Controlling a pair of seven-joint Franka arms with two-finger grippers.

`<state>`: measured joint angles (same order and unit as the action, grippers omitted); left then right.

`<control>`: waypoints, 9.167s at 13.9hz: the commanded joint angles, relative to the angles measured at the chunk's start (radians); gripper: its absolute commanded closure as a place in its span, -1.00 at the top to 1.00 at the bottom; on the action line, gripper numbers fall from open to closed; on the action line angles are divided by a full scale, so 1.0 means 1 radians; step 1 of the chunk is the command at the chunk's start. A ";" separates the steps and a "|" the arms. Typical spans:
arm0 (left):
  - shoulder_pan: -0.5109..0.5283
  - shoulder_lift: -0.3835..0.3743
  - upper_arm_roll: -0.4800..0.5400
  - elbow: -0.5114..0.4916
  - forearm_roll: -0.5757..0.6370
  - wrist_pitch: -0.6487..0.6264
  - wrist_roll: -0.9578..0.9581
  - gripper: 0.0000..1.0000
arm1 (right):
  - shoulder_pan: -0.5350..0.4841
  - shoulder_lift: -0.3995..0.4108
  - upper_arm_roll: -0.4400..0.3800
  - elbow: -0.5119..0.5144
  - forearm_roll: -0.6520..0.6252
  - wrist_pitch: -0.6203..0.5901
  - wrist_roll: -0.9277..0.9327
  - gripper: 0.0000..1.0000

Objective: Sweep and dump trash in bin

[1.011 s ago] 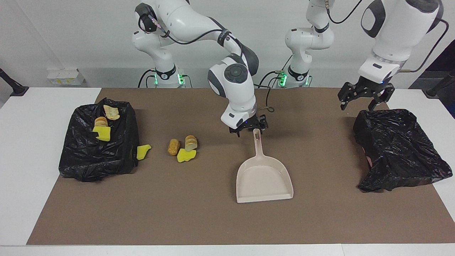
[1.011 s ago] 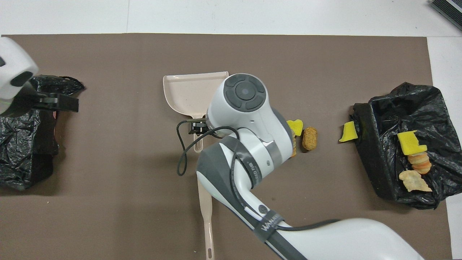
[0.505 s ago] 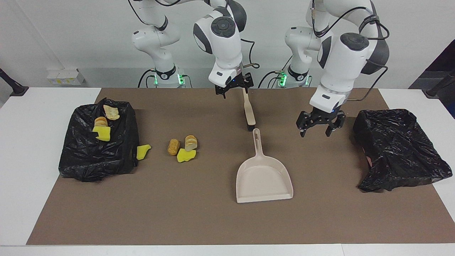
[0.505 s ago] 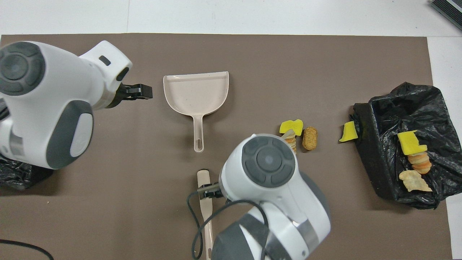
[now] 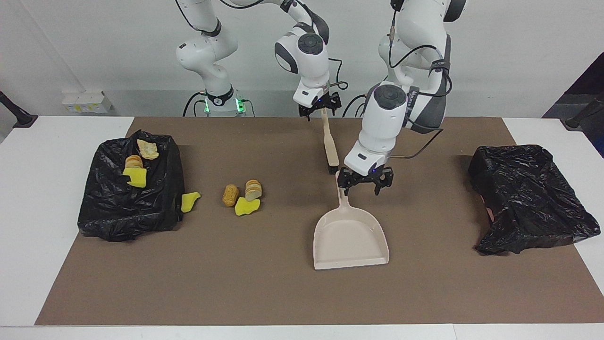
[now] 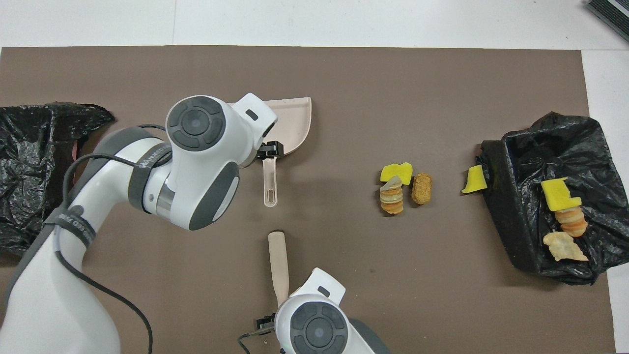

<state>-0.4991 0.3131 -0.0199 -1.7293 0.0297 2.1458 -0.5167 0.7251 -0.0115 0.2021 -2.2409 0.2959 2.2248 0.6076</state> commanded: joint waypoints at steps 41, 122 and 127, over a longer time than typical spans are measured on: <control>-0.062 -0.229 0.029 -0.296 0.114 -0.124 1.342 -1.00 | -0.739 0.025 -0.007 -0.066 -0.701 -0.254 -0.330 -1.00; -0.015 -0.267 0.032 -0.409 0.256 -0.092 1.560 -1.00 | -0.624 -0.080 0.049 -0.022 -0.127 -0.373 -0.406 -1.00; -0.110 -0.330 0.028 -0.492 0.254 -0.095 1.321 -1.00 | -0.411 0.057 0.051 -0.039 -0.009 -0.202 -0.224 -1.00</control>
<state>-0.5659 0.0377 0.0006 -2.1452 0.2632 2.0433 0.8726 0.2668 0.0016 0.2524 -2.2780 0.2194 1.9577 0.3584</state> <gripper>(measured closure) 0.687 0.736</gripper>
